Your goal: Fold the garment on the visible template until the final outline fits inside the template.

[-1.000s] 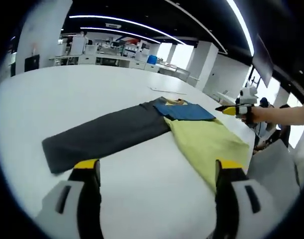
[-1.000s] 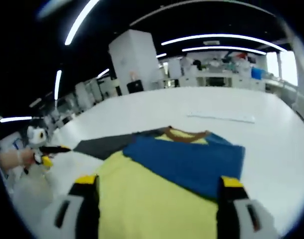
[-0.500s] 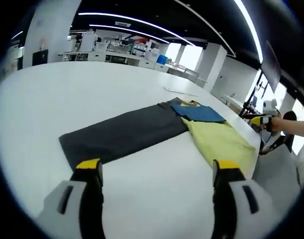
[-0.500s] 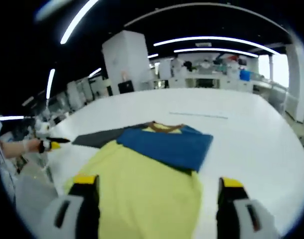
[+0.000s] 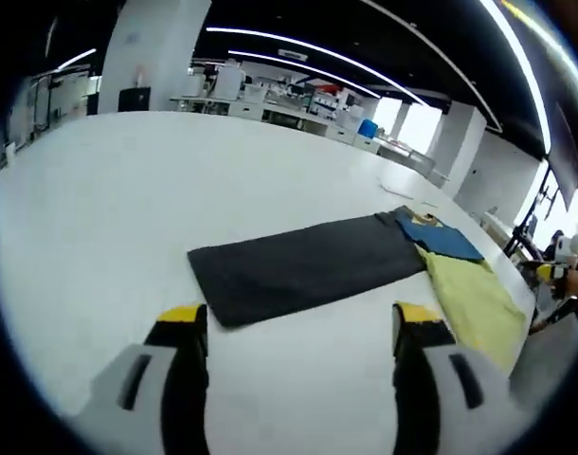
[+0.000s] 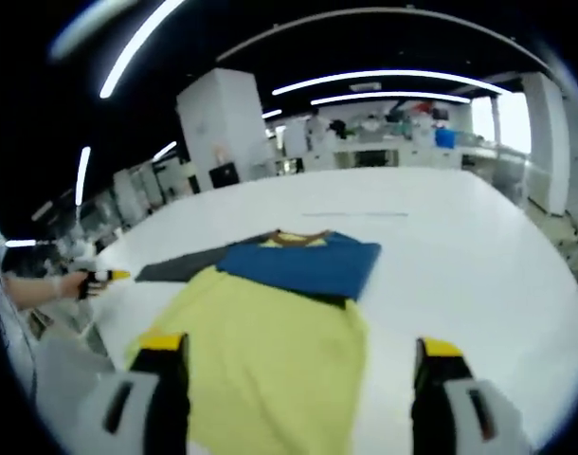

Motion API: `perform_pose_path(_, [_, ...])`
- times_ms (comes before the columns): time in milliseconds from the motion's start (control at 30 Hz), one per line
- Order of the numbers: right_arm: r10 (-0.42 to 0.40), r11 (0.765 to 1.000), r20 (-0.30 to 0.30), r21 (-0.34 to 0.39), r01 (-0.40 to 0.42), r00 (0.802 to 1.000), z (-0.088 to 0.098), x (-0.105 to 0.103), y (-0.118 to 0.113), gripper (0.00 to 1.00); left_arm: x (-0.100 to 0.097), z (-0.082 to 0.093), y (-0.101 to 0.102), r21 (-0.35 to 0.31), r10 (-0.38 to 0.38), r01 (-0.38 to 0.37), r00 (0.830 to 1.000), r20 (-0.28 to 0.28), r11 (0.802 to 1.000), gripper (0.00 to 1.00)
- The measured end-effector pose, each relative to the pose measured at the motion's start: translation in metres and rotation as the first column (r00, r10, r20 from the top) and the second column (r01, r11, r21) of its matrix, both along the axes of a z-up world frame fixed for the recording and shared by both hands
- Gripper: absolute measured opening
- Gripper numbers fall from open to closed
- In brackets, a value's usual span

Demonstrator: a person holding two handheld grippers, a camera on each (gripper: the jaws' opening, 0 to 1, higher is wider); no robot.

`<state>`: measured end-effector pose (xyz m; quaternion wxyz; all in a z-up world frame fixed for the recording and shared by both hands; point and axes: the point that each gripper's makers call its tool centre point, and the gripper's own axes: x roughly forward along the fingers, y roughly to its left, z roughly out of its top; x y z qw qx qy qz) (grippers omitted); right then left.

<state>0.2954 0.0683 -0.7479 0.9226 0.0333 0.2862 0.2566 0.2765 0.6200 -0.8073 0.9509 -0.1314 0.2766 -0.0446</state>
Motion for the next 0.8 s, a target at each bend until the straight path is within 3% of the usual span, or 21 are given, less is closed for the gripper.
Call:
perform_pose_path(233, [-0.031, 1.0, -0.002, 0.003, 0.031, 1.0, 0.002, -0.005, -0.014, 0.99, 0.003, -0.021, 0.026, -0.022, 0.094, -0.095, 0.995, -0.04, 0.995, 0.57])
perform_pose_path(367, [-0.046, 0.999, -0.004, 0.0, 0.046, 0.999, 0.003, -0.009, -0.019, 0.99, 0.006, -0.024, 0.028, -0.029, 0.12, -0.121, 0.992, -0.043, 0.992, 0.45])
perform_pose_path(467, [-0.055, 0.998, -0.005, -0.003, 0.055, 0.998, 0.002, -0.012, -0.022, 0.99, 0.01, -0.021, 0.024, -0.058, 0.128, -0.13, 0.991, -0.038, 0.99, 0.42])
perform_pose_path(600, [-0.075, 0.997, -0.012, -0.002, 0.075, 0.997, -0.001, -0.015, -0.027, 0.99, 0.011, -0.024, 0.029, -0.02, 0.128, -0.129, 0.991, -0.045, 0.991, 0.35])
perform_pose_path(733, [-0.082, 0.997, -0.014, -0.002, 0.082, 0.997, -0.003, -0.019, -0.029, 0.99, 0.008, -0.029, 0.045, 0.037, 0.184, -0.182, 0.981, -0.061, 0.983, 0.14])
perform_pose_path(800, [-0.087, 0.996, -0.017, -0.006, 0.087, 0.996, -0.004, -0.021, -0.03, 0.99, 0.005, -0.031, 0.048, 0.008, 0.215, -0.215, 0.974, -0.065, 0.977, 0.04])
